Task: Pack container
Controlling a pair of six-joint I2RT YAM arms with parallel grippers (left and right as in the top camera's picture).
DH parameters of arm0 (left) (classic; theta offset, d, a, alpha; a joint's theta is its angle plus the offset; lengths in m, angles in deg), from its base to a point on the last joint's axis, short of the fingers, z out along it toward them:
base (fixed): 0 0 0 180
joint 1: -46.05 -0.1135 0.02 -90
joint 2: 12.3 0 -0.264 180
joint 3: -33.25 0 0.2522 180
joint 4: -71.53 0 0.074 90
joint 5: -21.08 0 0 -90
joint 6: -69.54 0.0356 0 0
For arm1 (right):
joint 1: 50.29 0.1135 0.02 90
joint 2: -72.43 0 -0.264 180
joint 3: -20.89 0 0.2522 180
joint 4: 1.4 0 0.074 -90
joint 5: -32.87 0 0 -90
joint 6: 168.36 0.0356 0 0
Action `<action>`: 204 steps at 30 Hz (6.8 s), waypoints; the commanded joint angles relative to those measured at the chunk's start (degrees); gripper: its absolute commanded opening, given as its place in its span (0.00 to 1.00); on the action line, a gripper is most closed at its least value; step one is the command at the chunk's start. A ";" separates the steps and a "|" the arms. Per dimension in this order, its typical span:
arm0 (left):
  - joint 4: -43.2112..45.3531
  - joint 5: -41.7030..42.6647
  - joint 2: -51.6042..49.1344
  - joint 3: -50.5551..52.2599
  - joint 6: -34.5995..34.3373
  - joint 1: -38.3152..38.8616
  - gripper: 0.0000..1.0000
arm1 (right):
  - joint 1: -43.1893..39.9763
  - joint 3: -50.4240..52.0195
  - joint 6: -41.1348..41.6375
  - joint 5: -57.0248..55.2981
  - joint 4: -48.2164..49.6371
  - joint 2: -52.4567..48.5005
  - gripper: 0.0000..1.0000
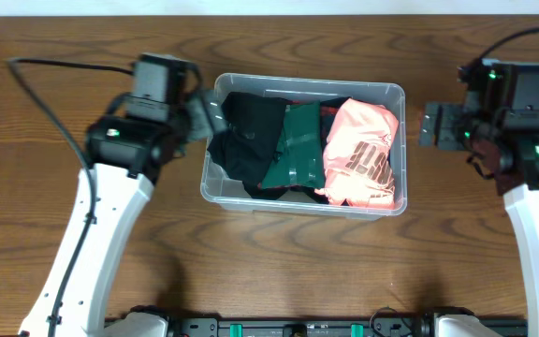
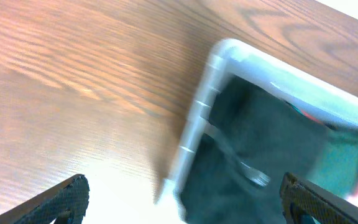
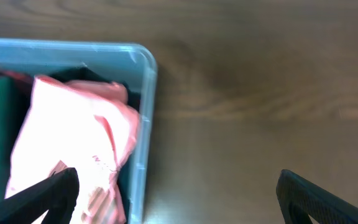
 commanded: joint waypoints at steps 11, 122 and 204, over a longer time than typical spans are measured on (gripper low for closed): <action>-7.19 -1.38 -2.60 0.02 8.94 -13.75 0.98 | 0.17 -0.52 -1.51 -0.31 4.28 -4.02 0.99; -13.81 -1.38 61.79 39.69 10.86 -11.96 0.98 | -1.22 75.06 -11.91 -0.17 45.99 74.84 0.99; 45.88 -1.53 79.91 80.17 22.69 -12.13 0.98 | -1.22 75.06 -7.26 -6.93 44.74 69.66 0.99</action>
